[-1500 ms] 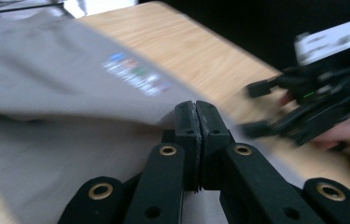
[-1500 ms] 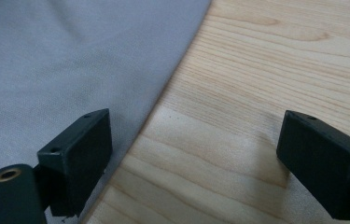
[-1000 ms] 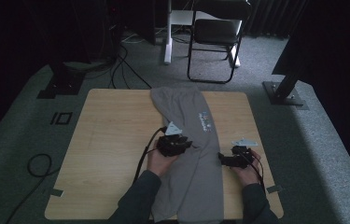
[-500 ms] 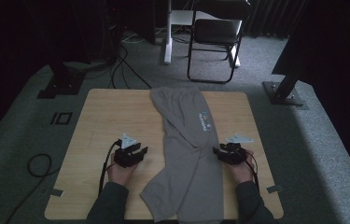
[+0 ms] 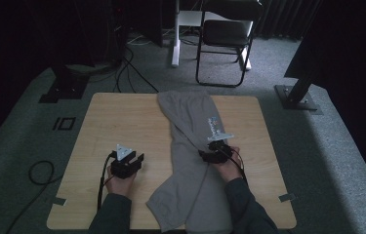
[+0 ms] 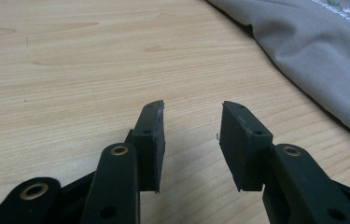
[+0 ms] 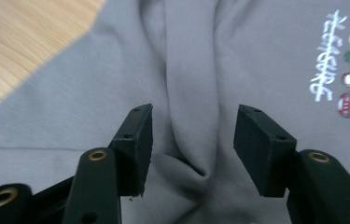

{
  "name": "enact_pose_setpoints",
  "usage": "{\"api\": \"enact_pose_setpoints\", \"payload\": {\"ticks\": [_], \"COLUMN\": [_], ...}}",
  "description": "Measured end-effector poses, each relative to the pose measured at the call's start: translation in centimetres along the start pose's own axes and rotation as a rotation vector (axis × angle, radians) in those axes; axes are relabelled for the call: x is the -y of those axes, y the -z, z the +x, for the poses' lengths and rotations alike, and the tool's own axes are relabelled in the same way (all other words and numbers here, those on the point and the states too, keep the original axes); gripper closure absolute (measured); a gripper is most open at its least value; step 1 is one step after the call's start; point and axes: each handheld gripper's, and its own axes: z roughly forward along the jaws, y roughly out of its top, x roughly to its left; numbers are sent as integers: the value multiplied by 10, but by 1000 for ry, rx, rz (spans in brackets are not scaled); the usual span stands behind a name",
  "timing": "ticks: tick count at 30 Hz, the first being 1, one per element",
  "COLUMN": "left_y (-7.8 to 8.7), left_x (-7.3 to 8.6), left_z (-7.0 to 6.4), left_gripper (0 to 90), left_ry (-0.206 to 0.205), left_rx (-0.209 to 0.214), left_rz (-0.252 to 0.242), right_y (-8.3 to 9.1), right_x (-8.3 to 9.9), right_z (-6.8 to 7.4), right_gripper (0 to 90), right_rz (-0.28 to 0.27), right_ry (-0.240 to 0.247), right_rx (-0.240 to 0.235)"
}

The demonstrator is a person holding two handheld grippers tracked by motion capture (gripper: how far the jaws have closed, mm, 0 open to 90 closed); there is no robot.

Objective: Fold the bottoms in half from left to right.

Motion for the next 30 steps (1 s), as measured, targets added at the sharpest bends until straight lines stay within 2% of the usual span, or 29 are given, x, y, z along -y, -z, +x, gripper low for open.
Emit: {"api": "enact_pose_setpoints", "payload": {"ticks": [2,4,5,8,9,12,15,17,19,20,22,24,27,30], "left_y": [-1,-2,-2,-3,-4,-4,-5,-5,-5,-5,-5,-6,-7,-9], "left_x": [0,0,0,0,0,0,0,0,0,0,0,0,0,-1], "left_z": [0,0,0,-1,-1,-2,-1,-2,-2,-2,-2,-2,-3,-7], "left_gripper": [608,608,608,608,608,608,608,608,608,608,607,606,605,602], "left_ry": [2,-2,-8,-10,-11,-16,-15,-16,-17,-16,-14,-17,-27,-46], "left_rx": [0,5,5,7,7,8,10,10,10,11,10,9,12,18], "left_rz": [4,11,19,21,27,30,37,40,43,42,43,49,59,64], "right_y": [-5,-5,-5,1,4,19,46,63,73,74,72,62,47,38], "right_x": [2,4,5,6,5,0,-5,-7,-4,0,9,21,38,48], "right_z": [0,-2,-5,-9,-9,-4,-3,-9,-21,-30,-45,-58,-69,-74], "right_gripper": [461,518,567,841,881,887,887,887,887,887,885,885,885,882], "right_rz": [27,47,47,43,40,-4,-89,-143,-159,-149,-126,-79,-11,23], "right_ry": [4,-13,-32,-44,-40,-32,-52,-68,-85,-104,-145,-175,-184,-205], "right_rx": [15,47,45,29,22,-4,-16,-2,45,68,71,90,122,129]}}
